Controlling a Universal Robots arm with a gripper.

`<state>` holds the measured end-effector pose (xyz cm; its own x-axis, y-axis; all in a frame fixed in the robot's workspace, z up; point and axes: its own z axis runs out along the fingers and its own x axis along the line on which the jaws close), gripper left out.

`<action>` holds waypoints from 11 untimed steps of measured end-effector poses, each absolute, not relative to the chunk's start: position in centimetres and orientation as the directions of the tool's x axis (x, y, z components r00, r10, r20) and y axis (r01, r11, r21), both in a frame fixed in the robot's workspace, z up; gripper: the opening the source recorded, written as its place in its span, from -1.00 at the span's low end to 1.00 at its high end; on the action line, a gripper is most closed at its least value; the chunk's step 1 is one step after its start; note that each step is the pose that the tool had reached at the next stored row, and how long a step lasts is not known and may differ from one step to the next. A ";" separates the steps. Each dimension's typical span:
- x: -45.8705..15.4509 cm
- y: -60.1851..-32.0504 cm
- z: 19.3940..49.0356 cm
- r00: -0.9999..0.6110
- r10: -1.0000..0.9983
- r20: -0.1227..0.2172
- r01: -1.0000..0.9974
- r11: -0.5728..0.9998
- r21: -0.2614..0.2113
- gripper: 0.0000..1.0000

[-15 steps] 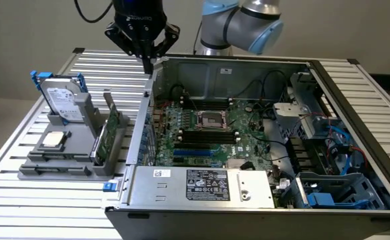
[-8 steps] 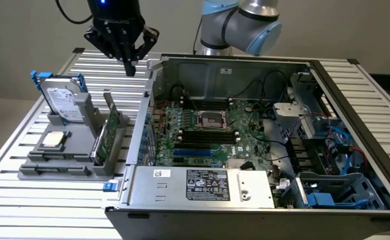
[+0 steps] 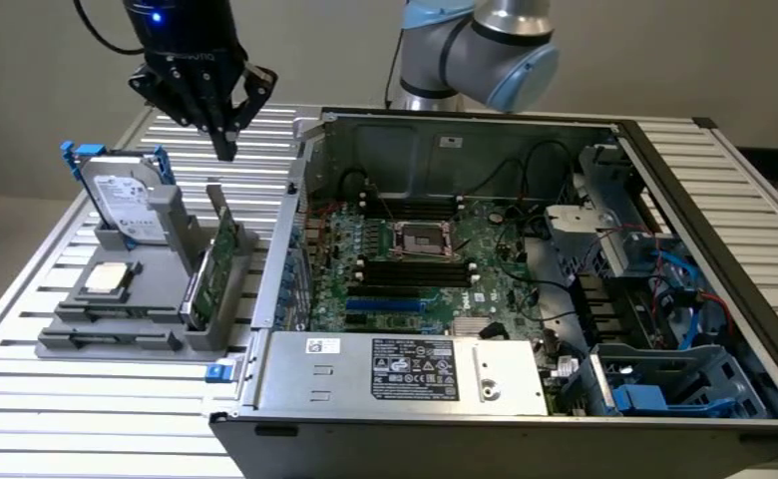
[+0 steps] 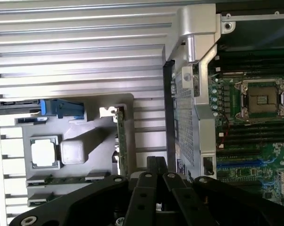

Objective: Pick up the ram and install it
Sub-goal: 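Reach for the ram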

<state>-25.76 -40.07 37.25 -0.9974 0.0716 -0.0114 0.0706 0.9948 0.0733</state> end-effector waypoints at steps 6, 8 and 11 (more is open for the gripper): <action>-28.5 -40.3 36.6 -0.997 0.072 -0.011 0.071 0.995 0.073 -0.79; -29.4 -40.5 36.4 -0.997 0.072 -0.011 0.071 0.995 0.073 -0.79; -30.8 -40.8 36.2 -0.997 0.072 -0.011 0.071 0.995 0.073 -0.79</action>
<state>-30.76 -40.81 36.16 -0.9974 0.0717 -0.0114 0.0707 0.9948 0.0733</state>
